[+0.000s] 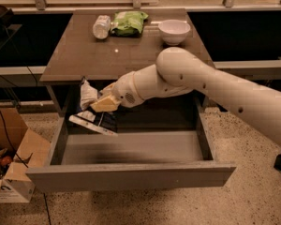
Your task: Pick blue chip bag from top drawer and place on counter
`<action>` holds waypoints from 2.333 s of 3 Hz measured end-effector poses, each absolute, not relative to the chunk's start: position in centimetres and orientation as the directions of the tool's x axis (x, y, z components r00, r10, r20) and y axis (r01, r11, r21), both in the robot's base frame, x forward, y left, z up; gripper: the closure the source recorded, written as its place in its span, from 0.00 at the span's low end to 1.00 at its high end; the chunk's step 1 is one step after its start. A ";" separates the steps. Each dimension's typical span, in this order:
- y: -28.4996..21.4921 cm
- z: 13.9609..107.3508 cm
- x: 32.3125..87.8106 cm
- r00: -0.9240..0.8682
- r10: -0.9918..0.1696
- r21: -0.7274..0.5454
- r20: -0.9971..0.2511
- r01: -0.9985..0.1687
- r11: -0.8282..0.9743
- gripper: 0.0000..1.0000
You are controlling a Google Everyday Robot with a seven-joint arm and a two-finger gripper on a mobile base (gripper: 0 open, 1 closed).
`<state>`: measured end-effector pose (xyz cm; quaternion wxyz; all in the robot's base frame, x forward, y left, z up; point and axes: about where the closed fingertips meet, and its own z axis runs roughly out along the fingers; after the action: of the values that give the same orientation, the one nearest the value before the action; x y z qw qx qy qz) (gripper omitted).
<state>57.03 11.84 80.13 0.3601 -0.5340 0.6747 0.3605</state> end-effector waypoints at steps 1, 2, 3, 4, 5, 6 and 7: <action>4.5 89.4 60.5 -0.034 -0.461 -0.063 -0.887 -0.979 0.193 1.00; 1.3 93.3 64.5 -0.004 -0.506 -0.132 -0.863 -0.963 0.233 1.00; 0.7 94.9 69.4 -0.011 -0.541 -0.159 -0.841 -0.951 0.266 1.00; 1.7 95.3 74.6 -0.049 -0.576 -0.178 -0.816 -0.927 0.331 0.73; 2.3 94.4 77.3 -0.093 -0.597 -0.180 -0.796 -0.906 0.382 0.50; 1.8 91.5 79.0 -0.165 -0.662 -0.177 -0.731 -0.891 0.419 0.27; 1.6 91.3 79.2 -0.171 -0.667 -0.180 -0.725 -0.888 0.424 0.04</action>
Offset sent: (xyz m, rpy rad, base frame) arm 0.1356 -0.1498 0.2007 -0.1116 -0.3296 -0.1384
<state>79.17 1.58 91.32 0.3835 -0.5169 0.7517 0.1440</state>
